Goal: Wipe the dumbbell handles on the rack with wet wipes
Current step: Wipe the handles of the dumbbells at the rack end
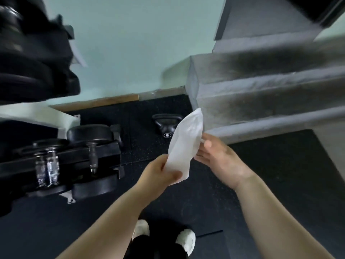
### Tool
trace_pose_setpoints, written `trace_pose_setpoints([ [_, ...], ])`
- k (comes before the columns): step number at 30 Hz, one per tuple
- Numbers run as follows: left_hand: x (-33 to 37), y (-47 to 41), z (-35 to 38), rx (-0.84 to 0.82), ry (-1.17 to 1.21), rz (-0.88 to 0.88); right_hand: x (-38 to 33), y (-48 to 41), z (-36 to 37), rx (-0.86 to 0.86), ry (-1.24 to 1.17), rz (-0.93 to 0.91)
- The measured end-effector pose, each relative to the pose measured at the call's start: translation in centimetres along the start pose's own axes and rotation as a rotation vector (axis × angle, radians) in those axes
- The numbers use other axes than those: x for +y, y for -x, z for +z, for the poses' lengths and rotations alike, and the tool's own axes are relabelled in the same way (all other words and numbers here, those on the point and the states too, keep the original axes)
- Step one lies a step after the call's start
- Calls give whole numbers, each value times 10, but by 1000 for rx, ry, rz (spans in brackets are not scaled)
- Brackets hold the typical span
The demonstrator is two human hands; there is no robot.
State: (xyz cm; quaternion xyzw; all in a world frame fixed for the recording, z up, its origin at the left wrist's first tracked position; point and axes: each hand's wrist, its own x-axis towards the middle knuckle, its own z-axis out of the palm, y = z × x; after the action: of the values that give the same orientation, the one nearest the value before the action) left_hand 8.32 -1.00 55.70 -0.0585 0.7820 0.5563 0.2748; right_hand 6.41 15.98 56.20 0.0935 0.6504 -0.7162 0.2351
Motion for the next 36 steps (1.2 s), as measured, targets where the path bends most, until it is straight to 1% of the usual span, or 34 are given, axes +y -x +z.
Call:
trace_pose_setpoints([
  [3, 32, 37, -19, 44, 111, 13, -23, 24, 26, -20, 29, 77],
  [7, 40, 69, -43, 8, 550, 2, -51, 34, 61, -63, 5, -1],
  [9, 41, 82, -56, -45, 614, -26, -61, 36, 76, -86, 22, -8],
  [11, 37, 90, -67, -52, 602, -58, -66, 35, 90, -120, 53, -8],
  [14, 25, 98, -87, 67, 622, -57, -68, 30, 113, -149, 93, -2],
  [17, 14, 106, -117, 195, 714, -28, -65, 19, 143, -138, 107, 25],
  [21, -5, 110, -175, 394, 834, 11, -65, -4, 194, -139, 132, 35],
  [23, -13, 112, -209, 461, 869, 24, -64, -18, 221, -134, 127, 46],
  [25, -22, 113, -249, 511, 854, 32, -64, -32, 254, -130, 155, 56],
  [29, -35, 115, -325, 626, 770, 54, -60, -56, 315, -87, 297, 72],
  [30, -40, 114, -342, 633, 750, 62, -58, -59, 325, -89, 317, 83],
  [32, -44, 115, -366, 595, 737, 65, -54, -63, 340, -118, 364, 129],
  [34, -46, 115, -379, 515, 734, 35, -50, -66, 349, -138, 357, 197],
  [36, -44, 114, -384, 392, 716, -5, -44, -71, 356, -155, 330, 217],
])
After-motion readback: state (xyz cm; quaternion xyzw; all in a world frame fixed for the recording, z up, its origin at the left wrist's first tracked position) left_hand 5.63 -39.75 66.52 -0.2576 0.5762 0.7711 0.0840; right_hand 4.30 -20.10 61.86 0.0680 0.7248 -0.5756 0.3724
